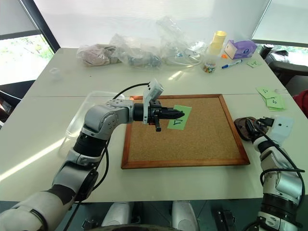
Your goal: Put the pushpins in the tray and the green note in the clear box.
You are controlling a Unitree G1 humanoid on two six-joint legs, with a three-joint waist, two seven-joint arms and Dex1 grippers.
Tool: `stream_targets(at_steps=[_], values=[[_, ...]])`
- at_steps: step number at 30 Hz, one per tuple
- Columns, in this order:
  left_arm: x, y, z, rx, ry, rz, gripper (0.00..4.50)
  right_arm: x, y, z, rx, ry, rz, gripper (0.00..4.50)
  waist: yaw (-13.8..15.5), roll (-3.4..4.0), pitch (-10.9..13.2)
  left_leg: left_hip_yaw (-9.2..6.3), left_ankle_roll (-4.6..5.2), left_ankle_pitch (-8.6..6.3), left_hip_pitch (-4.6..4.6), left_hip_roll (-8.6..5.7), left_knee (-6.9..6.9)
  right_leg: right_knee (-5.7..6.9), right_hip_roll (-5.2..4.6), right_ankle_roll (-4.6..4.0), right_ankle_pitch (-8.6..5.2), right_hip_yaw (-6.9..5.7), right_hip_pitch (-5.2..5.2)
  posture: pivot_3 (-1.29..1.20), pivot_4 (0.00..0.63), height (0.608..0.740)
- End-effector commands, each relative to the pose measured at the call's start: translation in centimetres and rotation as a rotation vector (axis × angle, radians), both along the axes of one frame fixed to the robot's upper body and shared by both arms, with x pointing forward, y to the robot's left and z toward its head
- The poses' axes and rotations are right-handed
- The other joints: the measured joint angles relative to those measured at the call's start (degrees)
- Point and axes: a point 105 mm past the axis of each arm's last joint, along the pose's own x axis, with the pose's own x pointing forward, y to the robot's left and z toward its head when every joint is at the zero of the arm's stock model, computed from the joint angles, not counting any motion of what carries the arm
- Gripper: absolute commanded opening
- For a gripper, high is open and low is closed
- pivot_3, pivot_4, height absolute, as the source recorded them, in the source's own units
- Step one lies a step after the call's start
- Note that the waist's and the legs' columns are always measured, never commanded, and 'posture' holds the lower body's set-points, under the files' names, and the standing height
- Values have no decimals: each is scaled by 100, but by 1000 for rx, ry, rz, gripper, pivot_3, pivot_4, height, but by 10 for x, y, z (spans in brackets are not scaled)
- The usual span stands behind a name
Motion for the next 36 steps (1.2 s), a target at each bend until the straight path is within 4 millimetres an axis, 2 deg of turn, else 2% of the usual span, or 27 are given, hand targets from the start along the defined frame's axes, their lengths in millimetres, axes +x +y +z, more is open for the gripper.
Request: stream_targets(at_steps=[1,9,19,23,26,28,30,32,34,36], values=[[-3,-3,8,-21,-27,-21,0,-2,-5,15,-38,-44,-11,4469,-2,0,0,0,0,0,0,0,0,0,0,0,0,0,0,0,150,737],[-3,-5,5,-14,-28,-19,0,-8,0,10,-33,-36,11,4469,-5,0,0,0,0,0,0,0,0,0,0,0,0,0,0,0,150,737],[-3,-5,0,2,-26,-18,0,-4,26,6,30,-46,137,4469,-5,0,0,-1,0,0,0,0,0,0,0,0,0,0,0,0,150,737],[-3,-4,2,0,-35,-16,0,-3,28,18,-13,-93,134,4469,-1,0,0,-1,0,0,0,0,0,0,0,-1,0,0,0,0,150,737],[-2,5,28,-61,-114,-28,0,-8,41,49,-172,-177,195,4469,-5,3,2,-1,0,0,0,0,-1,0,0,0,0,0,-1,0,150,737],[-1,7,34,-75,-135,-28,0,-10,46,56,-214,-192,213,4469,-13,3,2,-2,0,0,0,1,-2,0,1,0,0,0,-2,0,150,737],[21,29,64,-105,-180,95,0,-13,74,81,-308,-226,333,4469,-7,3,6,-1,0,0,0,1,-1,0,1,0,0,0,-2,0,150,737],[37,50,87,-127,-200,197,0,-17,97,96,-353,-246,426,4469,-24,1,7,-3,0,0,-3,1,0,2,2,0,0,0,-7,0,150,737],[58,86,108,-104,-178,363,0,-23,129,106,-352,-246,576,4469,-46,-1,8,-5,0,0,-3,3,-1,3,5,1,0,0,-9,0,150,737],[74,126,113,-20,-161,521,0,-31,158,109,-326,-227,721,4469,-48,-1,7,-18,0,-1,1,4,-6,2,13,2,1,0,-8,0,150,737]])
